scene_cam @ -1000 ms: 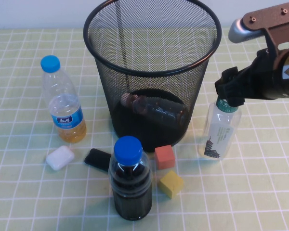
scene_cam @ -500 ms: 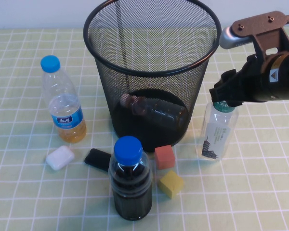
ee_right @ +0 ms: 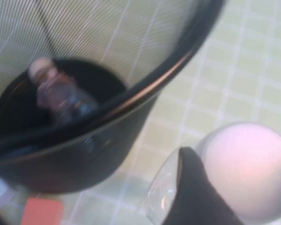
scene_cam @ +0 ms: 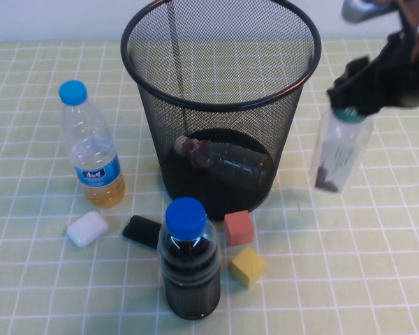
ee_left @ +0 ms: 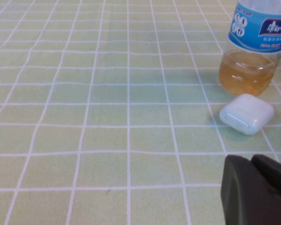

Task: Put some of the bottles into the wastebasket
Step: Pick up a bottle from the table with right arm, then place the bottle in the trash can

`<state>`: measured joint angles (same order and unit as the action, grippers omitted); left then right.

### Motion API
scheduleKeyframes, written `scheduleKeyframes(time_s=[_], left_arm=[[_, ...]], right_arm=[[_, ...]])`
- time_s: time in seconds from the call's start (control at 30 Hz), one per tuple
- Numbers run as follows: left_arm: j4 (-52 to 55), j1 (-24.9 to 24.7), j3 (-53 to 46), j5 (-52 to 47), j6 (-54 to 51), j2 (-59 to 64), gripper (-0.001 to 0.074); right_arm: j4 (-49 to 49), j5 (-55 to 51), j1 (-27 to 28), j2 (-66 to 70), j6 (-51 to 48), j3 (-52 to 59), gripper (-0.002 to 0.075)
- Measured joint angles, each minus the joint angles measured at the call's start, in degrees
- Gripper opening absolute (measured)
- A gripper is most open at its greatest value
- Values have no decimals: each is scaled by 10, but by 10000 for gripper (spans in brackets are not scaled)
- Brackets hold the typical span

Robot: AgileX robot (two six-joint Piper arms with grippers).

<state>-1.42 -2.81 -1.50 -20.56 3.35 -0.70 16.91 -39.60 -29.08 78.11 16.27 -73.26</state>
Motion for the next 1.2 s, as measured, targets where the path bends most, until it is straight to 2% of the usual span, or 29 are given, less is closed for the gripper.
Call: scheduleKeyframes(time_s=[0.23,0.6,0.73,1.0,1.2], left_arm=[[0,0,0,0,0,0,-1],[0,0,0,0,0,0,-1],[0,0,0,0,0,0,-1],[0,0,0,0,0,0,-1],[0,0,0,0,0,0,-1]], right_arm=[[70,-55,0,-26,22,-92,341],[83,-32,-3,-31,12,-235,341],[83,9,-30,-31,3,-245,341],[83,48,-129,8,-14,-245,341],[83,49,-153,80,-16,-245,341]])
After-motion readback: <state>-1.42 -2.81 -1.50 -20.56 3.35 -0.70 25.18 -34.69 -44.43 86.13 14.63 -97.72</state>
